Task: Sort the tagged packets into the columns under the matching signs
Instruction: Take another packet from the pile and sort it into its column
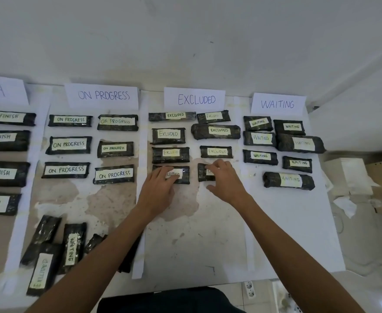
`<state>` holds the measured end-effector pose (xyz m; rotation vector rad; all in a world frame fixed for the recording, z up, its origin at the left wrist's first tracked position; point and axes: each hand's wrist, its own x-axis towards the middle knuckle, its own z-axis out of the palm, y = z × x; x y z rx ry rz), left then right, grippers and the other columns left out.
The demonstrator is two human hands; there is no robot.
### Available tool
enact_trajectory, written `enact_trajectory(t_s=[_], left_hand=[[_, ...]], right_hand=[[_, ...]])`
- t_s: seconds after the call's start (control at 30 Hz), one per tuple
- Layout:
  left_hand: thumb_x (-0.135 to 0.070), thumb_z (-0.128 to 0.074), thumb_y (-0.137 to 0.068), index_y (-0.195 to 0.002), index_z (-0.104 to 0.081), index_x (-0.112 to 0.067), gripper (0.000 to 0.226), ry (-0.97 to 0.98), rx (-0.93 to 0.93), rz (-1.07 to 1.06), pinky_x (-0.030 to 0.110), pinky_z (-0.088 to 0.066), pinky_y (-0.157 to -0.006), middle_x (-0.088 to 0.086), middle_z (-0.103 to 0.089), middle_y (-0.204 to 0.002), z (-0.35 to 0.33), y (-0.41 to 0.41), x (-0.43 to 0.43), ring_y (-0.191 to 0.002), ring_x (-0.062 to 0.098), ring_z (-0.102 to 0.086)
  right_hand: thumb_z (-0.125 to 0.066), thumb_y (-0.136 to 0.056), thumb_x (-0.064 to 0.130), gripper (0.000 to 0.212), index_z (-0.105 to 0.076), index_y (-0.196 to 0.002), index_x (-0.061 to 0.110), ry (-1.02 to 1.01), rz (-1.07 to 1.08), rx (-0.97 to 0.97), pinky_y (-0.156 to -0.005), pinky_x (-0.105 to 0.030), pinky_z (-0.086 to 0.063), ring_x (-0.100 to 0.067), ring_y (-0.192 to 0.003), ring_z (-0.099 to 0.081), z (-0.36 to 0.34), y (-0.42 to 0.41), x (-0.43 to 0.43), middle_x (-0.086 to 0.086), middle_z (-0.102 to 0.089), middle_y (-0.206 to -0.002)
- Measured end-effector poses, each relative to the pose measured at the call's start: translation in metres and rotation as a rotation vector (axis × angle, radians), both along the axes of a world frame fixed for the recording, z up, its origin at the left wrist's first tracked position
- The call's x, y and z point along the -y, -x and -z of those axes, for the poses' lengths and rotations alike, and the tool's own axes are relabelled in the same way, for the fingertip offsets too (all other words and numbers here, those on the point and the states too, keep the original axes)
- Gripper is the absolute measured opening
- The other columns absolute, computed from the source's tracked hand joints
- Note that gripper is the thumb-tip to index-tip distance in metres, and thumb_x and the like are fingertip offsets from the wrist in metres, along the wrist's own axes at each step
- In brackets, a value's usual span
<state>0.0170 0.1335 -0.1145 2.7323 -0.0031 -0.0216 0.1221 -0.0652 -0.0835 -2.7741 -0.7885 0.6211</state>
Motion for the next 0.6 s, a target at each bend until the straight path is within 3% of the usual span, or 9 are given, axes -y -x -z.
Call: enact_trajectory(t_s=[0.17,0.47,0.6], left_hand=[[-0.008,-0.066,-0.074,-0.112,-0.064,-0.013,0.038,0.036,0.003,-0.063,0.044,-0.046,-0.093,0.011,-0.060,-0.119,-0.015,0.028,-0.012,-0.111,0.030,-0.055],[-0.006,-0.063,-0.076,-0.108,-0.065,-0.012,0.033,0.060,-0.069,-0.165,0.043,-0.049,-0.086,0.012,-0.061,-0.115,-0.013,0.112,-0.057,-0.105,0.032,-0.056],[-0.025,-0.045,-0.084,-0.107,-0.065,-0.013,0.032,0.050,-0.092,-0.187,0.041,-0.048,-0.081,0.010,-0.062,-0.113,-0.016,0.151,-0.070,-0.102,0.031,-0.057]], right_hand=[[-0.072,-0.079,0.022,0.054,-0.053,-0.129,0.014,-0.091,-0.077,-0.006,-0.097,-0.037,-0.040,-0.027,-0.114,-0.044,-0.016,0.032,-0.021,-0.009,-0.051,-0.122],[-0.069,-0.081,0.019,0.051,-0.052,-0.129,0.014,-0.124,-0.210,-0.078,-0.097,-0.036,-0.041,-0.025,-0.116,-0.045,-0.025,0.111,-0.069,-0.008,-0.050,-0.126],[-0.068,-0.082,0.018,0.052,-0.051,-0.131,0.013,-0.087,-0.288,-0.131,-0.095,-0.038,-0.042,-0.027,-0.111,-0.046,-0.018,0.149,-0.092,-0.009,-0.050,-0.124]])
